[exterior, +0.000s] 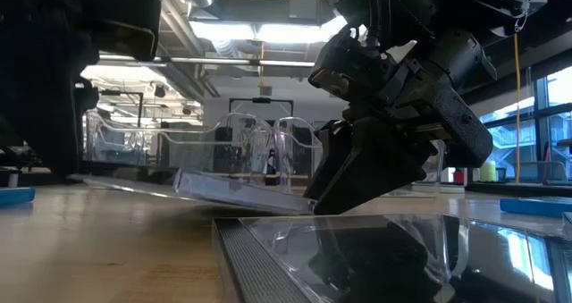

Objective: Pick & place jewel cases by type
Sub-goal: Put the left black CD case into the right transparent bin

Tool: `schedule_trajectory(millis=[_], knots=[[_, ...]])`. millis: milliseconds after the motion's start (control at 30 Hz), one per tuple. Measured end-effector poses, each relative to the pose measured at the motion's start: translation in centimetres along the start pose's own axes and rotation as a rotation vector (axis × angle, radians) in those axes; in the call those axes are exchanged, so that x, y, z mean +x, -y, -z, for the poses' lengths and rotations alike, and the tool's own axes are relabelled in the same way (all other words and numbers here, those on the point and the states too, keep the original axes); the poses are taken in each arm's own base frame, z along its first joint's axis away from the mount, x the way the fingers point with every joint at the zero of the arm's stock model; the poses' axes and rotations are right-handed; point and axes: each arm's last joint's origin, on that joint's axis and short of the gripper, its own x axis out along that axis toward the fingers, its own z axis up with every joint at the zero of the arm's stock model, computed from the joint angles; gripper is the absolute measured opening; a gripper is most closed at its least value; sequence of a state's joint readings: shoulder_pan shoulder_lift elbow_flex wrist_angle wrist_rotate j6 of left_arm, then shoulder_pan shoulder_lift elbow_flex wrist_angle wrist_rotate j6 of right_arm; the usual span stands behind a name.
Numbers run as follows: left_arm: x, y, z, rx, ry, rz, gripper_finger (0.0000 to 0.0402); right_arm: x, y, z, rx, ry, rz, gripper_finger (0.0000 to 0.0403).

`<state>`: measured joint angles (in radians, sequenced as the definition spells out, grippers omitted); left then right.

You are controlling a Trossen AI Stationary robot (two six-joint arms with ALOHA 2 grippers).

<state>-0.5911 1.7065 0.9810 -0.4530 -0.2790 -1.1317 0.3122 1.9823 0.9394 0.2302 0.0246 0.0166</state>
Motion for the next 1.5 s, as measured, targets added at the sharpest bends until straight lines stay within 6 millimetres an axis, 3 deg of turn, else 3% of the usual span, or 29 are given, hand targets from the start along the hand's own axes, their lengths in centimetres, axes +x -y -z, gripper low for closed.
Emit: schedule_trajectory(millis=[400,767,1067,1500], knots=[[-2.9,0.0,-1.1,-0.008,0.098,0.044,0.0157,0.0,0.0,-0.1,-0.021,0.006,-0.001,0.017],[-2.9,-0.1,-1.2,0.002,0.111,0.031,0.0157,0.0,0.0,-0.1,-0.048,0.019,-0.003,0.017],[-2.9,-0.1,-1.1,0.138,0.116,0.022,0.0157,0.0,0.0,-0.2,-0.051,0.024,-0.002,0.017],[-2.8,0.1,-1.2,-0.027,0.083,0.066,0.0157,0.0,-0.1,-0.3,-0.029,0.035,-0.022,0.017]])
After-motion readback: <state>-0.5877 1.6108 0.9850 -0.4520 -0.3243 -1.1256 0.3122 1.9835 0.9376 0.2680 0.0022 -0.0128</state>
